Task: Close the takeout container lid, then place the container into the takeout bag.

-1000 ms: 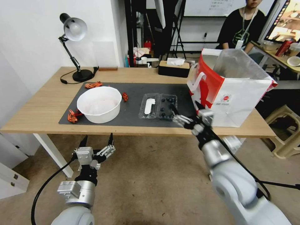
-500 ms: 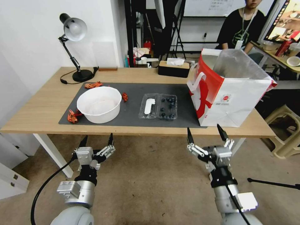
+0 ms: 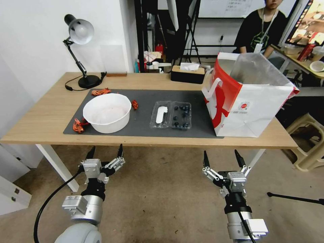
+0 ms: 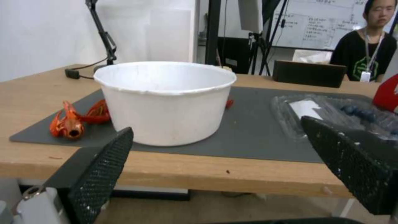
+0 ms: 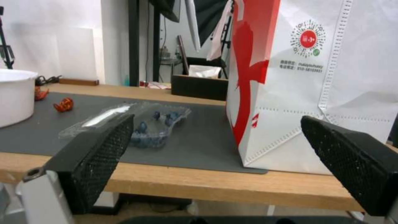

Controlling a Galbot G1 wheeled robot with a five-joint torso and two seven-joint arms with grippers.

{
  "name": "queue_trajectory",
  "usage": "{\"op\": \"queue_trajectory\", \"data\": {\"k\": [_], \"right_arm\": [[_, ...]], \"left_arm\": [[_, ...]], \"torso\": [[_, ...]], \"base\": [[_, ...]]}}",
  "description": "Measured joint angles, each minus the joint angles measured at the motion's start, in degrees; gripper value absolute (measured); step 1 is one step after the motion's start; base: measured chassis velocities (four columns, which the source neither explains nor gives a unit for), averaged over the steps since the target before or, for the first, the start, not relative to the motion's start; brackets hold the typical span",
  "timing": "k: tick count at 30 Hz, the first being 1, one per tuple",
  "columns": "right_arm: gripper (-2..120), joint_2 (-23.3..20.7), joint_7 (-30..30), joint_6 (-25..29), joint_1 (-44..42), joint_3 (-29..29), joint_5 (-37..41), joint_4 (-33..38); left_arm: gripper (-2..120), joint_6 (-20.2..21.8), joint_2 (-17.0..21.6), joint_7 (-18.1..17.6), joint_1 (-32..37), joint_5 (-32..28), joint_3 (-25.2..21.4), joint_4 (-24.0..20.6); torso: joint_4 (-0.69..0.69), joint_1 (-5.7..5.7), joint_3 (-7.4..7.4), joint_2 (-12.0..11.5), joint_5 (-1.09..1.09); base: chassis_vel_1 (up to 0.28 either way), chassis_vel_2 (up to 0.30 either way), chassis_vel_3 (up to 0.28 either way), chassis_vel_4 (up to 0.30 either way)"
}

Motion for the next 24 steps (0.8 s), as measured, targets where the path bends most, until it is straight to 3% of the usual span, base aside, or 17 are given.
{"op": "queue_trajectory", "data": {"k": [9,18,19,21,22,24], "right_arm": [[100,0.53,-0.06,-0.08,-0.03,0.09,0.08,-0.02],[100,0.51,-0.17,-0.32,0.53,-0.25,0.38,-1.19],[100,0.68,-0.17,-0.32,0.51,-0.18,0.4,-1.34],[100,0.81,-0.2,-0.32,0.73,-0.2,0.52,-1.55],[100,0.81,-0.2,-0.32,0.73,-0.2,0.52,-1.55],[100,0.83,-0.38,-0.37,1.35,-0.56,0.84,-2.09]], "left_arm": [[100,-4.74,5.81,-2.58,-3.07,-6.01,4.22,2.78],[100,-5.01,14.0,-5.57,-9.15,-24.05,11.4,4.87],[100,-4.0,15.74,-5.84,-11.43,-29.28,12.78,5.1],[100,-2.95,17.36,-6.14,-13.19,-35.23,13.88,5.12],[100,-2.95,17.36,-6.14,-13.19,-35.23,13.88,5.12],[100,-1.46,18.95,-7.26,-15.58,-42.82,15.19,5.1]], "torso": [[-0.02,0.0,0.0,0.0,0.0],[-0.01,0.0,0.0,0.0,-0.02],[-0.02,0.0,0.0,0.0,-0.01],[-0.01,0.0,0.0,0.0,-0.01],[-0.01,0.0,0.0,0.0,-0.01],[0.02,0.0,0.0,0.0,0.0]], "base": [[0.0,0.0,0.0,0.0],[0.0,0.0,0.0,0.0],[0.0,0.0,0.0,0.0],[0.0,0.0,0.0,0.0],[0.0,0.0,0.0,0.0],[0.0,0.0,0.0,0.0]]}}
